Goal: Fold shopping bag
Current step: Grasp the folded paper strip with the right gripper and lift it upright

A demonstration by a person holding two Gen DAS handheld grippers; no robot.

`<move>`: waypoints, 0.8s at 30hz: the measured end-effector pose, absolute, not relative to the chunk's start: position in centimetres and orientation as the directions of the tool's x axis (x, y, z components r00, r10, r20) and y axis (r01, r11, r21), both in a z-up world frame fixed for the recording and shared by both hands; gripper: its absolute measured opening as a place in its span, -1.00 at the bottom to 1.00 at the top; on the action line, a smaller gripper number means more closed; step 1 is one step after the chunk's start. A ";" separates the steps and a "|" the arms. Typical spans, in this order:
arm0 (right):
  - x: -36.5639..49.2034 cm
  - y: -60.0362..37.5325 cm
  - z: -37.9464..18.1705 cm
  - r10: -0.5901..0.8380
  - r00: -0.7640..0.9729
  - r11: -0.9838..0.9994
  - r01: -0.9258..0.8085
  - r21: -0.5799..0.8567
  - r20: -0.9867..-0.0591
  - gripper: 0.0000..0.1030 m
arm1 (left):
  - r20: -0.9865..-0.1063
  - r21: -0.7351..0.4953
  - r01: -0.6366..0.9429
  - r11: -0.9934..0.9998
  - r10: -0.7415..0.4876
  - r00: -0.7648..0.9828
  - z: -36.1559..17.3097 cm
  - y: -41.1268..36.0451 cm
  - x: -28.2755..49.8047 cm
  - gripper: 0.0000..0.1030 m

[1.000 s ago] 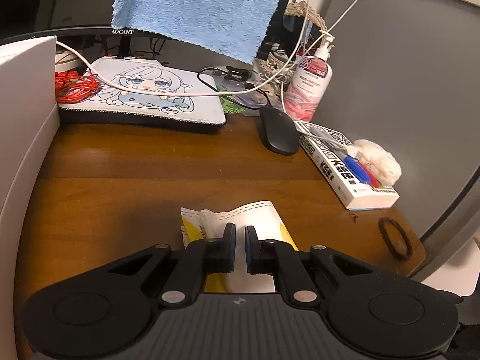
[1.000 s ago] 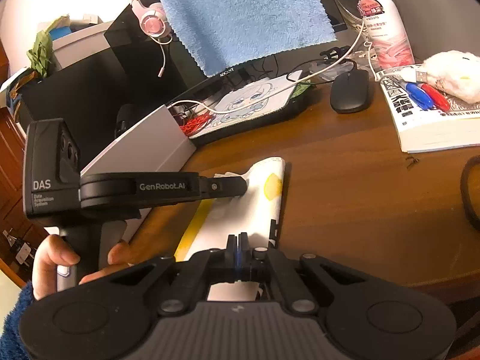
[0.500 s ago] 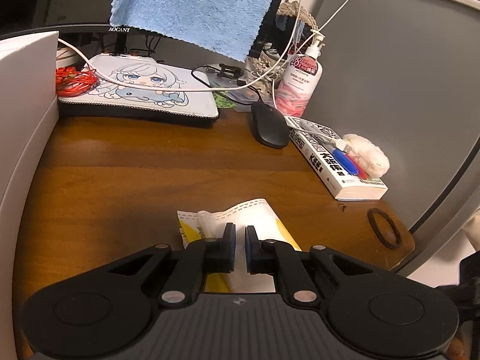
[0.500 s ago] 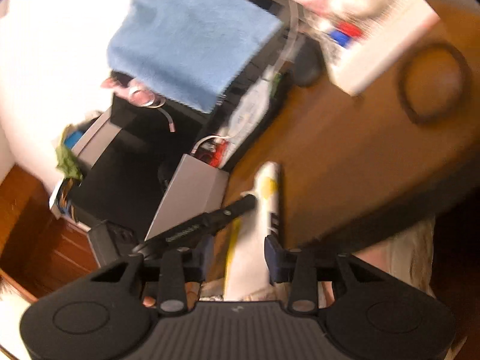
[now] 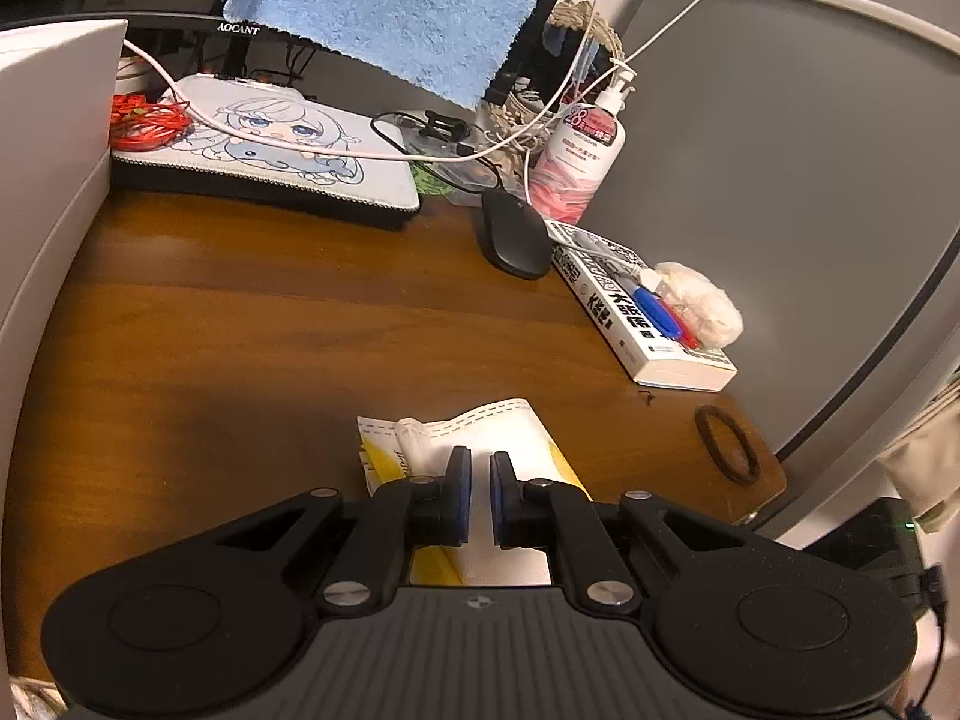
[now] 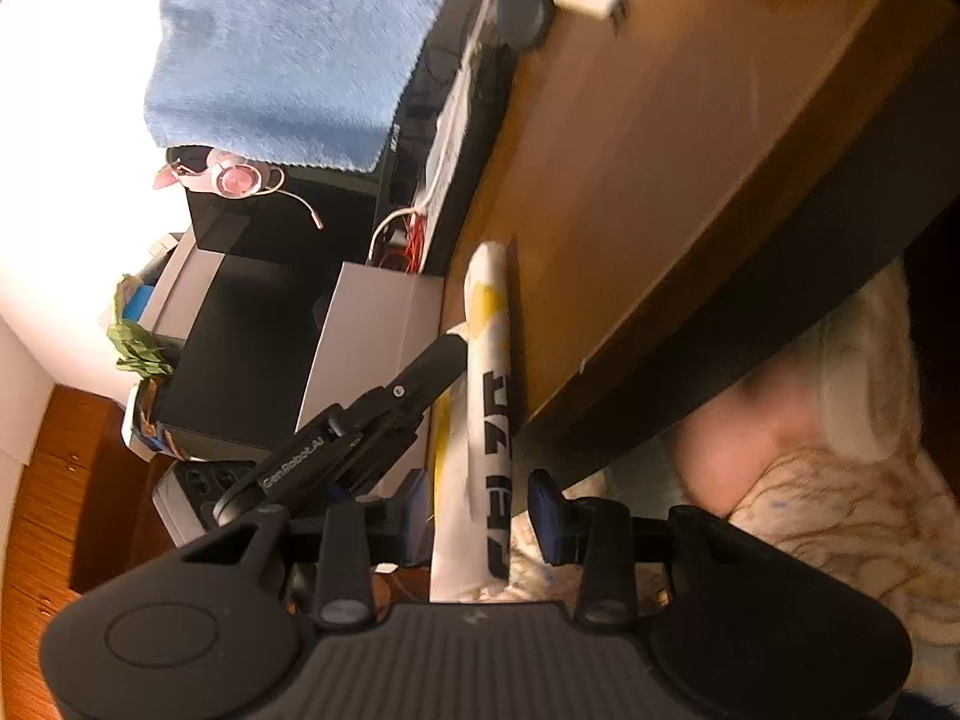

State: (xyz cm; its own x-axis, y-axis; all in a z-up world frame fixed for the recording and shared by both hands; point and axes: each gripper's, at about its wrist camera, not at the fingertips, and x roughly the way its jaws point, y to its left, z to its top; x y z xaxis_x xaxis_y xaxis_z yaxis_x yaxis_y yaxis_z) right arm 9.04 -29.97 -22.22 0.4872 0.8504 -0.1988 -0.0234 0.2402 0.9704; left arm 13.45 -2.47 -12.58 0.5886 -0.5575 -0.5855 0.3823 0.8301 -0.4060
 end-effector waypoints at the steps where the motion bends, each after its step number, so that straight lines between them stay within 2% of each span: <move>1: 9.2 -29.6 -22.4 0.854 0.480 0.236 -0.017 0.972 -0.199 -0.36 | -0.585 -0.405 0.384 0.830 -0.558 0.588 -12.6 -2.5 13.3 -0.83; 2: 9.3 -29.2 -22.6 0.859 0.471 0.237 -0.015 0.971 -0.202 -0.48 | -0.585 -0.401 0.386 0.831 -0.557 0.590 -12.6 -2.5 13.2 -0.83; 3: 9.4 -28.9 -22.7 0.866 0.459 0.234 -0.020 0.972 -0.199 -0.70 | -0.584 -0.397 0.388 0.832 -0.555 0.592 -12.5 -2.6 13.0 -0.83; 5: 9.3 -28.5 -22.5 0.873 0.448 0.231 -0.035 0.972 -0.191 -0.74 | -0.575 -0.399 0.395 0.828 -0.561 0.595 -12.5 -2.5 12.7 -0.83; 8: 8.8 -28.5 -21.7 0.870 0.449 0.265 -0.077 0.961 -0.204 -0.77 | -0.546 -0.446 0.405 0.798 -0.601 0.583 -12.2 -2.0 12.3 -0.60; 10: 8.5 -28.6 -21.2 0.871 0.449 0.270 -0.093 0.958 -0.202 -0.78 | -0.509 -0.507 0.402 0.762 -0.642 0.574 -11.5 -1.1 12.0 -0.02; 13: 8.0 -29.1 -20.2 0.866 0.465 0.268 -0.127 0.955 -0.182 -0.79 | -0.445 -0.573 0.389 0.721 -0.673 0.590 -9.9 0.5 11.4 0.49; 15: 7.7 -29.9 -19.4 0.858 0.494 0.248 -0.157 0.956 -0.142 -0.79 | -0.411 -0.617 0.370 0.694 -0.686 0.600 -9.1 1.8 11.2 0.63; 19: 7.2 -32.1 -17.4 0.835 0.549 0.203 -0.239 0.950 -0.040 -0.79 | -0.294 -0.756 0.374 0.537 -0.789 0.539 -9.0 4.0 11.5 0.66; 24: 7.1 -32.5 -16.1 0.885 0.450 0.041 -0.333 0.942 0.120 -0.79 | -0.227 -0.795 0.411 0.446 -0.847 0.480 -9.0 4.0 11.7 0.70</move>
